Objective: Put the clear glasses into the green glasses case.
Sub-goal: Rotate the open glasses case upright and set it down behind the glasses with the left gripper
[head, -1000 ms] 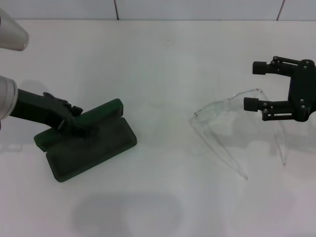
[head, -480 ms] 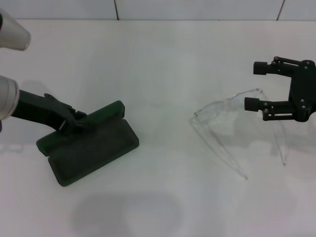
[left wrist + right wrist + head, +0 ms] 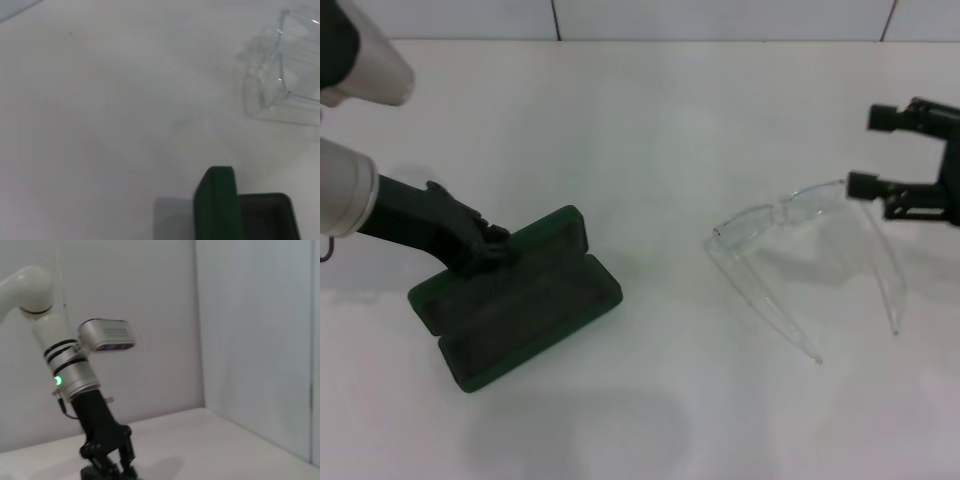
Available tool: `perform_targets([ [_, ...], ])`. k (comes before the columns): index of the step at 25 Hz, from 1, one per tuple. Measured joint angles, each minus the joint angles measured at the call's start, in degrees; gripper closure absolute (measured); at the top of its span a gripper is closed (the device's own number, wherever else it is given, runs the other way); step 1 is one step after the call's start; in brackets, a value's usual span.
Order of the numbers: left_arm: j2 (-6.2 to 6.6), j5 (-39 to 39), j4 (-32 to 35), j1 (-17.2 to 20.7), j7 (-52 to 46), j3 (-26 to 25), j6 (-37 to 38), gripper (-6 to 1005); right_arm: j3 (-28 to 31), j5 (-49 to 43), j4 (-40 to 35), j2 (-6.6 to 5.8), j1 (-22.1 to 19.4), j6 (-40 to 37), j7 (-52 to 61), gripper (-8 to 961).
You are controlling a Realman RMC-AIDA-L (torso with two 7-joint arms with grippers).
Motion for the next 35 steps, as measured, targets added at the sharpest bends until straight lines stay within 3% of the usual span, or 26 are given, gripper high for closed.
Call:
perform_targets([
  [5, 0.00, -0.06, 4.45, 0.64, 0.37, 5.22, 0.02, 760, 8.51, 0.32, 1.10, 0.08, -0.14, -3.89, -0.98, 78],
  [12, -0.04, -0.24, 6.10, 0.26, 1.58, 7.62, -0.12, 793, 19.88, 0.38, 4.68, 0.11, -1.04, -11.18, -2.64, 79],
  [24, -0.09, -0.43, 12.34, 0.16, 4.67, 18.27, -4.56, 792, 22.86, 0.03, 5.79, 0.15, -3.42, -12.97, -4.04, 78],
  [27, -0.14, -0.25, 10.79, -0.74, 4.91, 22.02, -7.96, 792, 24.21, -0.03, 6.61, 0.06, -3.66, -14.06, -4.78, 78],
  [35, -0.24, -0.51, 5.59, -4.51, 4.86, 24.75, -11.95, 791, 24.54, -0.11, 7.59, -0.02, -4.61, -15.40, -5.59, 79],
])
